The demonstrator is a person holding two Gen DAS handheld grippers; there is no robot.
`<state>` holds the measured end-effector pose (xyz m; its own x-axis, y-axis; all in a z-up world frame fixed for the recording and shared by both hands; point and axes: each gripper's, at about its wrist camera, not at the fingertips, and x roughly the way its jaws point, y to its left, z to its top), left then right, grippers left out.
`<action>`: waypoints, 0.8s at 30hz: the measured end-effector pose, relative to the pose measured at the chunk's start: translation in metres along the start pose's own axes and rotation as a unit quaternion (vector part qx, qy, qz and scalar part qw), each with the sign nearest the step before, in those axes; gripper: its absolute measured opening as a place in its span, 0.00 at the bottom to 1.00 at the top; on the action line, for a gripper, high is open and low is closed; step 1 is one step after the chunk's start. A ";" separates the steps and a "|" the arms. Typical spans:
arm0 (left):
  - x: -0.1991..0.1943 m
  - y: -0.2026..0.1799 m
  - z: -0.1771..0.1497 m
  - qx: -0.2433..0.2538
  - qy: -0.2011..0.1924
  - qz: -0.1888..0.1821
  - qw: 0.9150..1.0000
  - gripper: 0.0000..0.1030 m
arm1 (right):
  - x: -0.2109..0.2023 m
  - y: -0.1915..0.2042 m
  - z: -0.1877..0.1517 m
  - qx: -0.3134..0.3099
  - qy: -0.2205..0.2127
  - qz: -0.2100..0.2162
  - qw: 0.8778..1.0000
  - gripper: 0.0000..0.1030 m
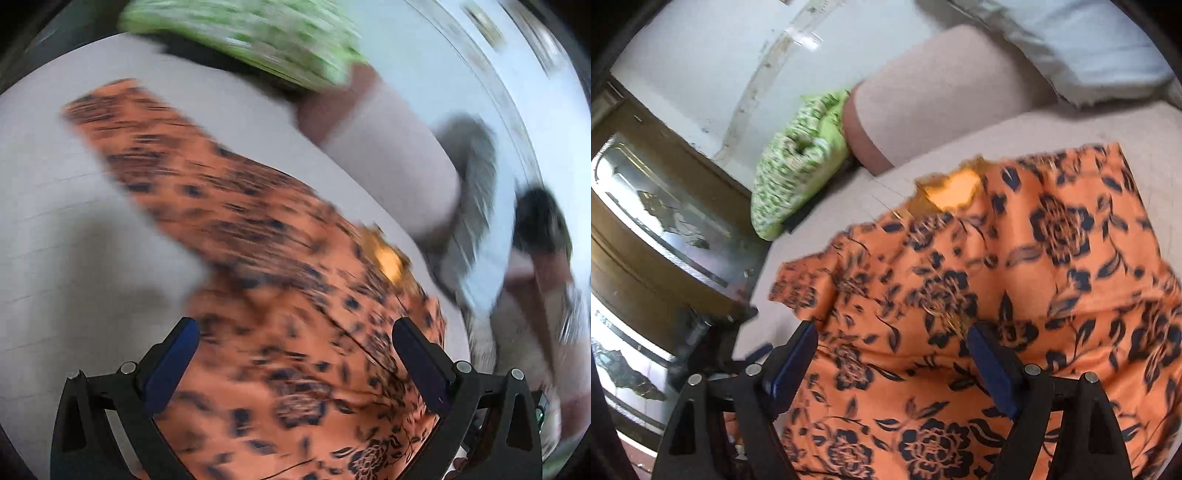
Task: Fold small clothes
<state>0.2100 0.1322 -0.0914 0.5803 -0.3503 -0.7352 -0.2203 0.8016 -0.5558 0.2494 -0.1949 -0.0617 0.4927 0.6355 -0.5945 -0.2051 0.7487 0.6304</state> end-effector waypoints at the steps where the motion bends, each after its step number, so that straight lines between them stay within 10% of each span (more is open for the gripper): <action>1: 0.016 -0.016 -0.003 0.016 0.010 -0.003 1.000 1.00 | 0.001 -0.006 -0.006 0.007 0.002 0.000 1.000 0.83; 13: 0.095 -0.020 0.019 -0.047 -0.011 0.099 0.994 0.86 | -0.032 -0.053 -0.018 0.021 -0.020 -0.020 0.999 0.83; 16: 0.102 -0.009 0.025 -0.075 -0.003 0.104 0.992 0.59 | -0.031 -0.065 -0.015 0.036 -0.023 -0.022 0.999 0.83; 18: 0.103 0.001 0.030 -0.097 0.012 0.094 0.991 0.09 | -0.032 -0.072 -0.012 0.046 -0.029 -0.023 0.998 0.83; 24: 0.071 -0.011 0.024 -0.064 -0.036 0.112 0.991 0.07 | -0.036 -0.077 -0.010 0.047 -0.034 -0.029 0.998 0.83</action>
<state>0.2725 0.1106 -0.1278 0.5595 -0.1318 -0.8183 -0.4446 0.7855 -0.4305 0.2388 -0.2735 -0.0942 0.5590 0.5754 -0.5970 -0.0959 0.7600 0.6428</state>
